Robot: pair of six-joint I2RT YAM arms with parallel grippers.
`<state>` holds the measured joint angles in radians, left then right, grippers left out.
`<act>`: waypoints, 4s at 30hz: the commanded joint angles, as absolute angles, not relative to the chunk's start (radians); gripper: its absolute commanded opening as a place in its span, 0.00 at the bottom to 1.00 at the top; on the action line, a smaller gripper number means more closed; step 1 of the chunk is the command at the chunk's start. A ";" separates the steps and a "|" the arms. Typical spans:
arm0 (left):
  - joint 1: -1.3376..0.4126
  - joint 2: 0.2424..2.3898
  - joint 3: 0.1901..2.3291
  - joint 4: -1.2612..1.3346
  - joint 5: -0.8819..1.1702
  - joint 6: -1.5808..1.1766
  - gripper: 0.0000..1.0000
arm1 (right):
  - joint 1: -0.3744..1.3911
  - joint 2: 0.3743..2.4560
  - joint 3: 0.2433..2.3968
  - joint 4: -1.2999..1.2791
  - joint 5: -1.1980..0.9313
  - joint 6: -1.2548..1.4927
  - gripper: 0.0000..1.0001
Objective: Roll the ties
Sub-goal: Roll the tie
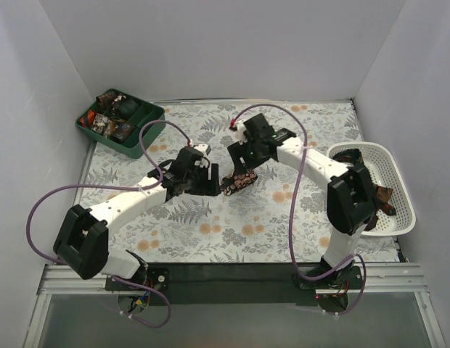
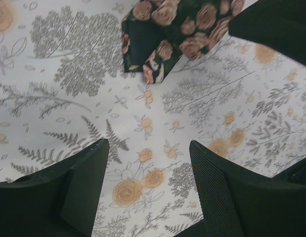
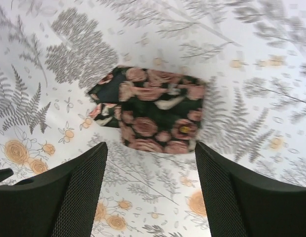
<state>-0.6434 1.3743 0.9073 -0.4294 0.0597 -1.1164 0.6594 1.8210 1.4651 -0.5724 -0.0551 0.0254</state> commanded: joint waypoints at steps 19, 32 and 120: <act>-0.698 1.862 1.279 -0.308 0.123 -1.127 0.33 | 0.273 1.963 1.298 -0.223 -0.785 0.163 0.70; -0.698 1.898 1.175 -0.250 0.130 -1.160 0.31 | 0.291 2.052 1.201 -0.028 -0.946 0.230 0.58; -0.630 1.172 0.784 -0.588 -0.193 -1.189 0.65 | 0.721 1.792 1.321 -0.477 0.132 0.572 0.01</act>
